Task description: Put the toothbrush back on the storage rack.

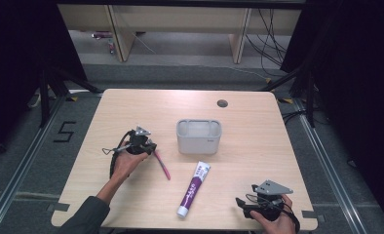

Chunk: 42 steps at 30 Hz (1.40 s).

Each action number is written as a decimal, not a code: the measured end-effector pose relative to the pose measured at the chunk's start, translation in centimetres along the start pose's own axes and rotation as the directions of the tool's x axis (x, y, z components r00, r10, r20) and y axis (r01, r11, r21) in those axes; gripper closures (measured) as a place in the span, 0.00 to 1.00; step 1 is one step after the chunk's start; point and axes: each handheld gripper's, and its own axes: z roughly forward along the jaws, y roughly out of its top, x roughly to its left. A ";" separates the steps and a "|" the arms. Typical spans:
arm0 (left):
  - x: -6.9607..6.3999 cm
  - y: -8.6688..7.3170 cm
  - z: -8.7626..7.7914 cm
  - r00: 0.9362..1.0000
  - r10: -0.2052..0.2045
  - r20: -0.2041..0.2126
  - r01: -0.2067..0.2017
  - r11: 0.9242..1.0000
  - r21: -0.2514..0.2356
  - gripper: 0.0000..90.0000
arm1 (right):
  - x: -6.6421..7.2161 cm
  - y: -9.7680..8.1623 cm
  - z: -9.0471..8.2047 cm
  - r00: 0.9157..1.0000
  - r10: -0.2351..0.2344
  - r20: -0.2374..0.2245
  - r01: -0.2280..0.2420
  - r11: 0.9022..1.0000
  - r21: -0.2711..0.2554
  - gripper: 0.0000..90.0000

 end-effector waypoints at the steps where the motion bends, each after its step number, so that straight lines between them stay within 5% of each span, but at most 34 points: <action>1: 0.1 0.1 -0.1 1.000 0.008 0.005 -0.008 1.000 0.007 0.93 | 0.0 0.0 0.0 1.000 -0.001 0.000 0.001 1.000 0.001 0.26; 12: 0.2 0.8 -2.1 0.998 -0.066 0.024 0.066 0.998 0.005 0.61 | -0.2 0.0 0.0 1.000 -0.017 -0.002 0.017 1.000 -0.003 0.26; 19: -0.1 0.9 -2.7 0.990 -0.138 0.034 0.135 0.987 0.086 0.43 | 0.0 -0.1 0.0 1.000 0.007 -0.006 -0.007 1.000 0.004 0.26; 23: -0.3 1.1 -2.9 0.990 -0.142 0.024 0.136 0.978 0.158 0.37 | -0.2 -0.1 0.0 1.000 0.003 -0.021 -0.003 1.000 0.009 0.26; 24: -0.4 1.1 -2.8 0.989 -0.148 0.020 0.143 0.977 0.161 0.36 | -0.3 -0.1 -0.2 1.000 -0.014 0.004 0.014 1.000 0.001 0.26; 27: -0.5 1.5 -2.9 0.987 -0.155 0.034 0.145 0.969 0.200 0.33 | -0.2 -0.1 -0.2 1.000 0.013 -0.011 -0.013 1.000 0.008 0.26; 38: -1.4 1.7 -2.3 0.989 -0.145 0.033 0.135 0.968 0.213 0.30 | -0.3 -0.4 -0.5 1.000 -0.004 0.003 0.004 1.000 -0.003 0.26; 40: -1.5 1.6 -2.3 0.989 -0.143 0.031 0.133 0.968 0.212 0.29 | -0.1 -0.4 -0.4 1.000 0.024 -0.007 -0.024 1.000 0.004 0.26; 42: -1.5 1.6 -2.2 0.989 -0.142 0.038 0.131 0.968 0.212 0.28 | -0.4 -0.3 -0.4 1.000 -0.010 0.003 0.010 1.000 -0.004 0.26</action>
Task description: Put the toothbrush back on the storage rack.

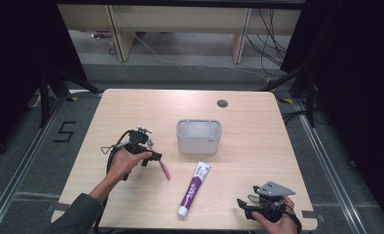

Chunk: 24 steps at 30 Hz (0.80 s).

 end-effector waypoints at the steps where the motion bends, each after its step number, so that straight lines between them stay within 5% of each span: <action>1: 0.0 0.0 0.0 1.000 0.003 0.001 -0.003 1.000 -0.003 0.27 | 0.0 0.0 0.1 1.000 0.013 -0.022 -0.013 1.000 0.005 0.26; 10: -0.5 0.2 0.9 1.000 0.001 -0.006 -0.001 1.000 -0.007 0.26 | 0.0 0.1 0.1 1.000 0.000 -0.003 0.000 1.000 0.008 0.26; 12: -0.6 0.4 1.1 1.000 0.000 -0.011 0.000 1.000 0.008 0.26 | 0.2 0.0 0.1 1.000 0.022 -0.011 -0.022 1.000 0.005 0.26; 24: -1.1 0.8 2.6 0.999 -0.007 -0.044 0.009 0.998 0.061 0.35 | 0.1 0.2 0.1 1.000 -0.014 -0.007 0.014 1.000 0.007 0.26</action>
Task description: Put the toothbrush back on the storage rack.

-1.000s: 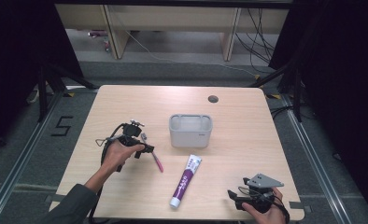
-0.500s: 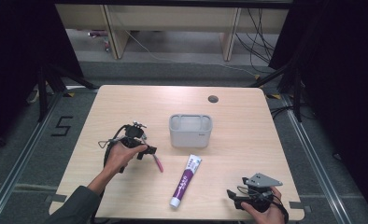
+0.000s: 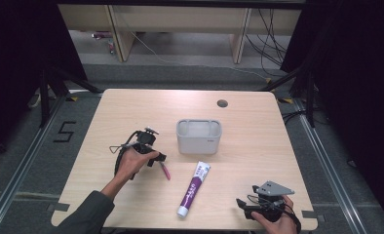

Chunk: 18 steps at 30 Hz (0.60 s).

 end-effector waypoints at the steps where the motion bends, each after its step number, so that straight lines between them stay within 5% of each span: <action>1: -0.1 0.0 0.1 1.000 -0.006 -0.004 0.006 1.000 0.000 0.35 | 0.2 0.0 0.0 1.000 0.024 -0.007 -0.024 1.000 0.000 0.26; 18: -0.3 0.1 0.3 0.993 0.103 -0.060 -0.101 0.994 0.037 0.53 | 0.1 0.0 0.1 1.000 0.009 -0.014 -0.009 1.000 -0.006 0.26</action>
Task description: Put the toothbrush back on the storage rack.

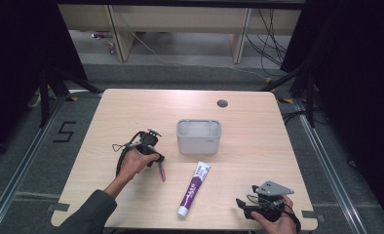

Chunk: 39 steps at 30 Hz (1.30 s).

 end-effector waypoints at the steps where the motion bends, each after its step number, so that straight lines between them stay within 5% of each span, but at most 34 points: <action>1: 0.0 0.0 0.0 1.000 0.004 0.001 -0.004 1.000 0.001 0.55 | 0.1 0.0 0.0 1.000 0.008 0.003 -0.008 1.000 0.000 0.26; 12: 0.0 0.1 -0.4 0.998 0.061 -0.003 -0.061 0.997 0.038 0.73 | 0.2 0.0 -0.1 1.000 0.024 0.003 -0.024 1.000 0.014 0.26; 14: 0.1 0.1 -0.5 0.998 0.066 -0.003 -0.066 0.997 0.046 0.76 | 0.0 0.1 -0.1 1.000 -0.008 0.007 0.008 1.000 0.003 0.26; 23: 0.5 0.1 -0.5 0.996 0.087 0.010 -0.088 0.993 0.080 0.85 | 0.0 0.1 0.0 1.000 -0.009 0.003 0.009 1.000 0.001 0.27; 25: 0.5 0.2 -0.5 0.996 0.091 0.010 -0.092 0.992 0.091 0.87 | 0.2 0.1 0.0 1.000 0.015 -0.008 -0.015 1.000 0.012 0.27; 28: 0.5 0.5 -0.5 0.995 0.104 0.012 -0.104 0.987 0.120 0.90 | 0.3 0.1 0.1 1.000 0.027 -0.005 -0.027 1.000 0.011 0.27; 31: 0.5 0.9 -0.4 0.992 0.124 0.017 -0.125 0.980 0.152 0.90 | 0.0 0.2 0.2 1.000 -0.014 -0.004 0.014 1.000 -0.002 0.27; 32: 0.3 0.9 -0.4 0.995 0.099 0.016 -0.100 0.982 0.162 0.90 | 0.2 0.1 0.1 1.000 0.010 -0.006 -0.010 1.000 0.003 0.27; 33: 0.4 1.1 -0.4 0.991 0.133 0.020 -0.134 0.974 0.180 0.90 | 0.2 0.1 0.2 1.000 0.009 -0.008 -0.009 1.000 0.003 0.27; 39: 0.1 1.8 -0.1 0.993 0.116 0.016 -0.117 0.967 0.224 0.90 | 0.0 0.2 0.2 1.000 -0.019 -0.006 0.019 1.000 -0.005 0.27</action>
